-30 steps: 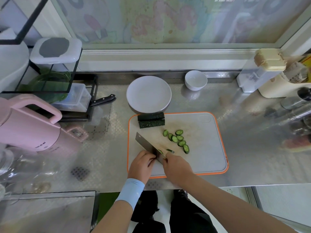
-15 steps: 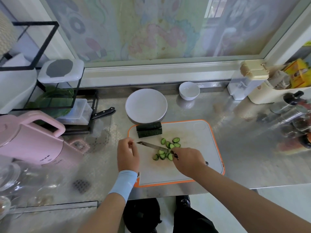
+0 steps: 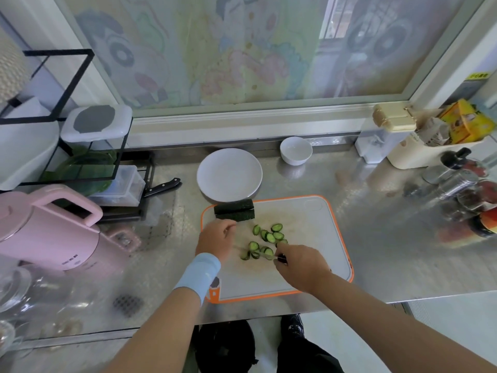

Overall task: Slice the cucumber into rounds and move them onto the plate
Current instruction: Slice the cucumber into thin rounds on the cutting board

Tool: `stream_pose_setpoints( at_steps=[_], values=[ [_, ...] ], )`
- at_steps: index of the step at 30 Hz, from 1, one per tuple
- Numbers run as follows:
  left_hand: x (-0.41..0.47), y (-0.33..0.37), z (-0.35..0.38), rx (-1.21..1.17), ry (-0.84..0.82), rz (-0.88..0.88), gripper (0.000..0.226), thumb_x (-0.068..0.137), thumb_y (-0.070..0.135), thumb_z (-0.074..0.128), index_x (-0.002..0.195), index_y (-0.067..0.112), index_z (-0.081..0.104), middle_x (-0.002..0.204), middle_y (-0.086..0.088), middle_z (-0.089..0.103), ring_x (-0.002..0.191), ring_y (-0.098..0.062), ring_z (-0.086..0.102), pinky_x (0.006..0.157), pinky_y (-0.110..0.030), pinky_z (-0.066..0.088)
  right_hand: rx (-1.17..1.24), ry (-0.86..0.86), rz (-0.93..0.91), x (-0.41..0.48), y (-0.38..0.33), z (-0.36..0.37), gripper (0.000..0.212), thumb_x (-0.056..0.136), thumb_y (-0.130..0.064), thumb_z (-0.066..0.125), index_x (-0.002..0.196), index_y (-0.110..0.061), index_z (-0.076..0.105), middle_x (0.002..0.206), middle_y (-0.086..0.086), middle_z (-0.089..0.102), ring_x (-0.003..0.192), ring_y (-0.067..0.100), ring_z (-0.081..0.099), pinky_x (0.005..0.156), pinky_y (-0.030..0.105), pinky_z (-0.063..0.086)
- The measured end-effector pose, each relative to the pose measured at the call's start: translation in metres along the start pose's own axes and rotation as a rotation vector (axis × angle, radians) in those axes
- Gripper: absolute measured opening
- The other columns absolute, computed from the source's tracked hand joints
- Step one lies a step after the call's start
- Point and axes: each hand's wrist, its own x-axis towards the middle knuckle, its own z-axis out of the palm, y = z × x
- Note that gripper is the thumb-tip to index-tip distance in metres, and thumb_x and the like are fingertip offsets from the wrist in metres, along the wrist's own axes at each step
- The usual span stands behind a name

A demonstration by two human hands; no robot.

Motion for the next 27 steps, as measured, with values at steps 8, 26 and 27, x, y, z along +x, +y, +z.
stream_pose_setpoints(
  at_steps=[8, 26, 27],
  values=[
    [-0.019, -0.017, -0.001, 0.107, -0.019, -0.024, 0.02, 0.092, 0.02, 0.051, 0.107, 0.03, 0.059, 0.11, 0.008, 0.049, 0.1, -0.014, 0.052, 0.087, -0.037, 0.05, 0.324, -0.189, 0.18, 0.003, -0.004, 0.03, 0.022, 0.096, -0.039, 0.045, 0.078, -0.027, 0.047, 0.074, -0.004, 0.055, 0.071, 0.02, 0.053, 0.052, 0.028, 0.035],
    [0.034, 0.023, 0.027, 0.415, -0.057, 0.057, 0.051, 0.093, 0.011, 0.048, 0.142, 0.02, 0.041, 0.14, 0.0, 0.04, 0.131, -0.021, 0.034, 0.106, -0.032, 0.036, 0.099, 0.085, 0.321, 0.021, 0.081, -0.014, 0.017, 0.093, -0.034, 0.043, 0.083, -0.023, 0.052, 0.07, -0.006, 0.056, 0.067, 0.022, 0.056, 0.054, 0.027, 0.039],
    [0.037, 0.022, 0.027, 0.468, -0.079, 0.043, 0.052, 0.093, 0.012, 0.048, 0.144, 0.02, 0.039, 0.142, 0.0, 0.039, 0.132, -0.021, 0.033, 0.106, -0.032, 0.035, 0.097, 0.089, 0.314, 0.021, 0.082, -0.014, 0.016, 0.092, -0.034, 0.044, 0.083, -0.023, 0.052, 0.07, -0.006, 0.056, 0.065, 0.021, 0.056, 0.054, 0.027, 0.04]
  ],
)
